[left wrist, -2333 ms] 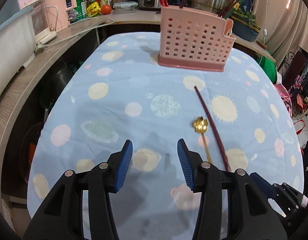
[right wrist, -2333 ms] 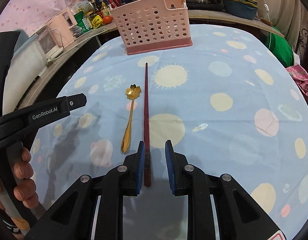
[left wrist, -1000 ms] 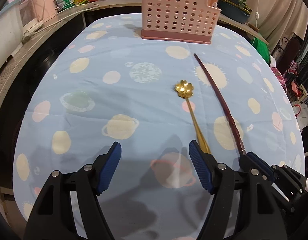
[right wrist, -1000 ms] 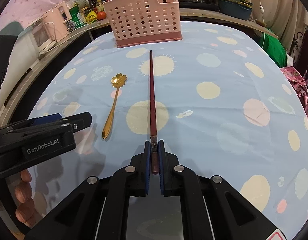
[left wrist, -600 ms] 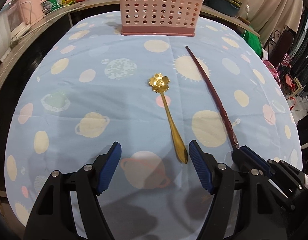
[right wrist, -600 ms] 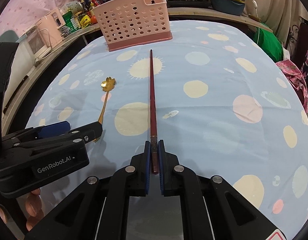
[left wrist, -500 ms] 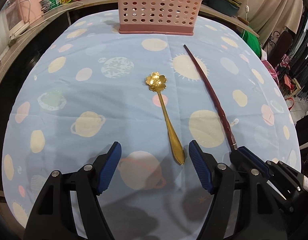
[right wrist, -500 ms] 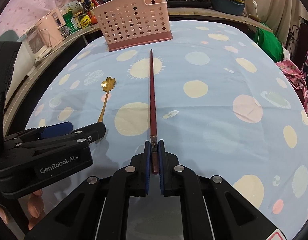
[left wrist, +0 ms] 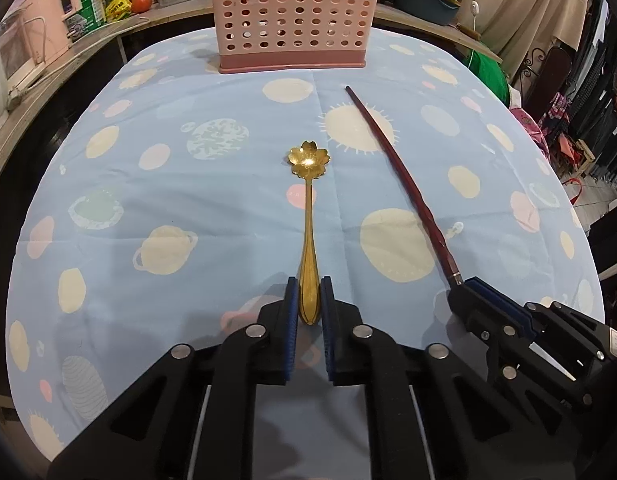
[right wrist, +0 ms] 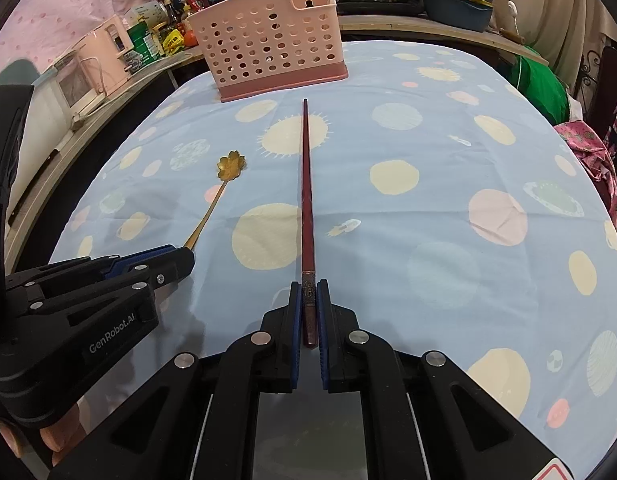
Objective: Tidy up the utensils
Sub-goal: 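Lift the spoon and chopstick, lower them into the pink holder and open both tools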
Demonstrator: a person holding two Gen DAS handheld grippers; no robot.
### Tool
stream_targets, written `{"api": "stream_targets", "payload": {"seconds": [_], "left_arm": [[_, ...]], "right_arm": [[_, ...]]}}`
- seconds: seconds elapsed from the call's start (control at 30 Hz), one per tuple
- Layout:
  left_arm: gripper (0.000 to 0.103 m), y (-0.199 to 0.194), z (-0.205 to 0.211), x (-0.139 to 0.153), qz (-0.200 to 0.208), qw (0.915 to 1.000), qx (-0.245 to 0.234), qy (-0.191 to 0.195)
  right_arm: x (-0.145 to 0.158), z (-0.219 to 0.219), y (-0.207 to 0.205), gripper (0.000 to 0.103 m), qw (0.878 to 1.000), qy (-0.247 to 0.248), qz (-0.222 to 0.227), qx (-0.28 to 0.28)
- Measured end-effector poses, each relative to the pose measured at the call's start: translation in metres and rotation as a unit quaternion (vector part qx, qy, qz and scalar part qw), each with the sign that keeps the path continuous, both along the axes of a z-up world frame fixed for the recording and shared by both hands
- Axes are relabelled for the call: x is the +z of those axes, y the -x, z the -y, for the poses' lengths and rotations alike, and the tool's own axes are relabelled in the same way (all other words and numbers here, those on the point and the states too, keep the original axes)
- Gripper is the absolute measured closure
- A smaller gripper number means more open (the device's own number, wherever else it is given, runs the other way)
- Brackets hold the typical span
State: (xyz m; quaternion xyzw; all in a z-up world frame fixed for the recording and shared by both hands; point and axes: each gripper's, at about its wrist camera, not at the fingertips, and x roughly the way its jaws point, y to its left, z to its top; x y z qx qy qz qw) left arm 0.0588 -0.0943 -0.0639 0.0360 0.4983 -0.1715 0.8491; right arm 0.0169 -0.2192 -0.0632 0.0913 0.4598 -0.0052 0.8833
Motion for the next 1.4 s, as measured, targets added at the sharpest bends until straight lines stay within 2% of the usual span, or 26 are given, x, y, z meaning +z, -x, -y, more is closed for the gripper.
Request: {"api": "stream_targets", "payload": {"seconds": [0.33, 0.83, 0.97, 1.0, 1.2, 1.4], "left_arm": [[0.093, 0.001, -0.011, 0.018, 0.004, 0.9997, 0.015, 0.018], [0.093, -0.005, -0.029, 0.083, 0.046, 0.9969, 0.04, 0.049], [0.095, -0.009, -0.036, 0.097, 0.056, 0.9956, 0.049, 0.058], [0.101, -0.009, -0.038, 0.1, 0.058, 0.9953, 0.05, 0.059], [0.103, -0.015, -0.044, 0.118, 0.077, 0.9936, 0.053, 0.063], [0.103, -0.019, -0.049, 0.129, 0.092, 0.9923, 0.054, 0.062]], "right_arm": [[0.021, -0.003, 0.006, 0.096, 1.0, -0.008, 0.018, 0.008], [0.082, 0.003, -0.001, 0.096, 0.996, -0.046, 0.07, 0.01], [0.099, 0.009, -0.004, 0.096, 0.994, -0.059, 0.087, 0.006], [0.104, 0.009, -0.004, 0.096, 0.994, -0.059, 0.092, 0.006], [0.134, 0.012, -0.012, 0.096, 0.99, -0.057, 0.13, 0.007], [0.151, 0.014, -0.017, 0.096, 0.987, -0.057, 0.152, 0.006]]}}
